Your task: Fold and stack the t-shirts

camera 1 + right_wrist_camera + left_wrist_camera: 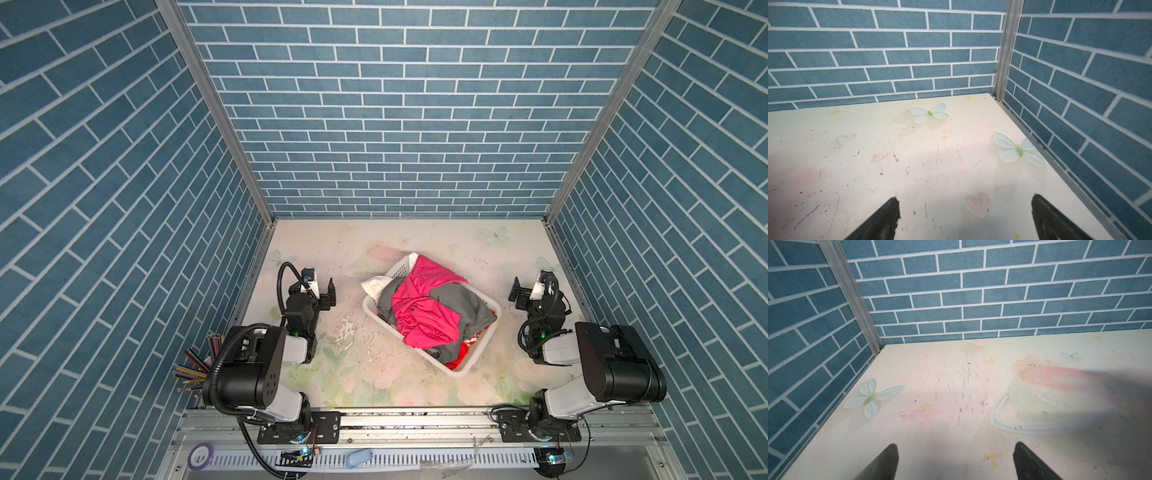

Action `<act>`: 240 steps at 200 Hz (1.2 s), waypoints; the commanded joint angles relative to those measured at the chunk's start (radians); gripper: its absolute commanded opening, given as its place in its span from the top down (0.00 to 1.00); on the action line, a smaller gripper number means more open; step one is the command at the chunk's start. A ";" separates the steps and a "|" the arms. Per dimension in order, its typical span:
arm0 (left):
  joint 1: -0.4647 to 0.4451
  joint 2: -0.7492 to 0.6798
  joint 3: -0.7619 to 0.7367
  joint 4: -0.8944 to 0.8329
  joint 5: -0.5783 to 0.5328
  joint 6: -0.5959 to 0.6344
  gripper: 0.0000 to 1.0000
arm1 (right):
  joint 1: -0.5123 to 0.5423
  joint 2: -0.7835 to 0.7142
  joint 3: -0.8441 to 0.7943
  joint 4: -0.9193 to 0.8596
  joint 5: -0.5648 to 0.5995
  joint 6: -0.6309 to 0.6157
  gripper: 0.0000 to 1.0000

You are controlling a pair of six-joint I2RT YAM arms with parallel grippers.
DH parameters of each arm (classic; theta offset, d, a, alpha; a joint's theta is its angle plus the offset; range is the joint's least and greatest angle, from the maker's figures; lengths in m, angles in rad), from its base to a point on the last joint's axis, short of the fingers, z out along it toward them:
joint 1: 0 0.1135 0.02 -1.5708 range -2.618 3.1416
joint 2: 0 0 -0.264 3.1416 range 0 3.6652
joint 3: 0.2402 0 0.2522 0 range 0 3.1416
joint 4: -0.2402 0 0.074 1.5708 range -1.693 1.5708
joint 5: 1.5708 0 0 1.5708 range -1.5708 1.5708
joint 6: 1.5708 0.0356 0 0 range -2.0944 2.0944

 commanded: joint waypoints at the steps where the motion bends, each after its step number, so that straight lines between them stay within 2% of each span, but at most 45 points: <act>1: 0.006 0.002 0.011 0.009 0.004 -0.005 0.12 | 0.002 0.004 -0.001 0.005 -0.006 0.010 0.01; 29: 0.006 0.001 0.010 0.011 0.003 -0.009 0.12 | 0.003 0.003 -0.005 0.019 -0.011 0.004 0.01; 40: 0.004 -0.010 0.034 -0.022 -0.039 -0.026 0.12 | 0.013 -0.044 0.006 -0.031 0.018 0.002 0.01; 54: -0.021 -0.091 0.111 -0.251 -0.194 -0.054 0.12 | 0.015 -0.169 0.031 -0.194 0.078 0.027 0.01; 62: -0.024 -0.133 0.171 -0.388 -0.243 -0.080 0.12 | 0.015 -0.239 0.047 -0.295 0.099 0.048 0.01; 79: -0.023 -0.216 0.271 -0.621 -0.318 -0.218 0.12 | 0.015 -0.306 0.045 -0.331 0.078 0.068 0.01; 87: -0.022 -0.254 0.301 -0.694 -0.320 -0.314 0.12 | 0.015 -0.329 0.045 -0.330 0.083 0.128 0.01; 97: -0.020 -0.299 0.333 -0.781 -0.296 -0.445 0.12 | 0.008 -0.362 0.064 -0.373 0.077 0.233 0.01; 107: -0.008 -0.340 0.376 -0.902 -0.216 -0.578 0.12 | 0.003 -0.404 0.123 -0.499 -0.021 0.249 0.01; 118: -0.010 -0.374 0.405 -0.962 -0.086 -0.623 0.12 | 0.008 -0.431 0.208 -0.639 -0.161 0.233 0.01; 133: -0.066 -0.408 0.438 -1.061 -0.052 -0.666 0.12 | 0.089 -0.450 0.332 -0.832 -0.216 0.219 0.01; 152: -0.133 -0.425 0.472 -1.196 -0.042 -0.680 0.12 | 0.289 -0.457 0.478 -1.042 -0.166 0.127 0.01; 170: -0.143 -0.404 0.483 -1.285 0.054 -0.709 0.12 | 0.466 -0.406 0.583 -1.176 -0.133 0.084 0.01; 202: -0.142 -0.340 0.547 -1.418 0.221 -0.646 0.12 | 0.586 -0.215 0.747 -1.349 -0.091 0.053 0.09; 231: -0.143 -0.372 0.545 -1.438 0.304 -0.595 0.12 | 0.600 -0.067 0.813 -1.413 -0.078 -0.008 0.18; 240: -0.143 -0.393 0.533 -1.432 0.315 -0.581 0.12 | 0.600 -0.029 0.830 -1.439 -0.071 -0.012 0.23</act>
